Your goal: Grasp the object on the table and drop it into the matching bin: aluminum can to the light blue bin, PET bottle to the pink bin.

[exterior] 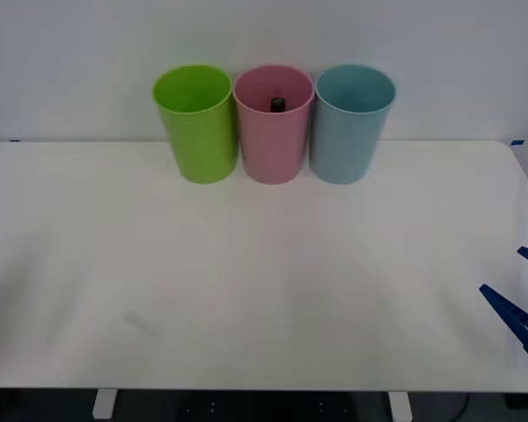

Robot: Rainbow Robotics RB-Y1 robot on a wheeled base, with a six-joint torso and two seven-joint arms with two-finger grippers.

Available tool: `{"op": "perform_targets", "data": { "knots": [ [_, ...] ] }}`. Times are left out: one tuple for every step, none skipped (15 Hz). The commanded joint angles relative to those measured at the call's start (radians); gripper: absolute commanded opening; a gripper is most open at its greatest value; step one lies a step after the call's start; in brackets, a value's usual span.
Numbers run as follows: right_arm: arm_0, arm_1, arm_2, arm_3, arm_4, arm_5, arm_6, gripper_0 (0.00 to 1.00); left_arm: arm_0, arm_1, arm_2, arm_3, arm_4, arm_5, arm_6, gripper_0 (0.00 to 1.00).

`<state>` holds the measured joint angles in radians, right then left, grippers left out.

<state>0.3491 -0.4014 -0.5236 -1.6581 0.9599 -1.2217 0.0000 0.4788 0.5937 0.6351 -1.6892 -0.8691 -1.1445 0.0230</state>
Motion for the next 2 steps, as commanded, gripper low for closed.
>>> {"op": "perform_targets", "data": {
  "knots": [
    [0.000, 0.000, 0.000, 0.000, 0.000, 0.000, 0.000, 1.00, 0.006, 0.000, 0.000, 0.000, 0.001, 0.000, 0.000, 1.00],
    [0.000, 0.000, 0.000, 0.000, 0.000, 0.000, 0.000, 1.00, 0.006, -0.002, 0.000, 0.000, 0.001, 0.000, 0.000, 1.00]
  ]
}}
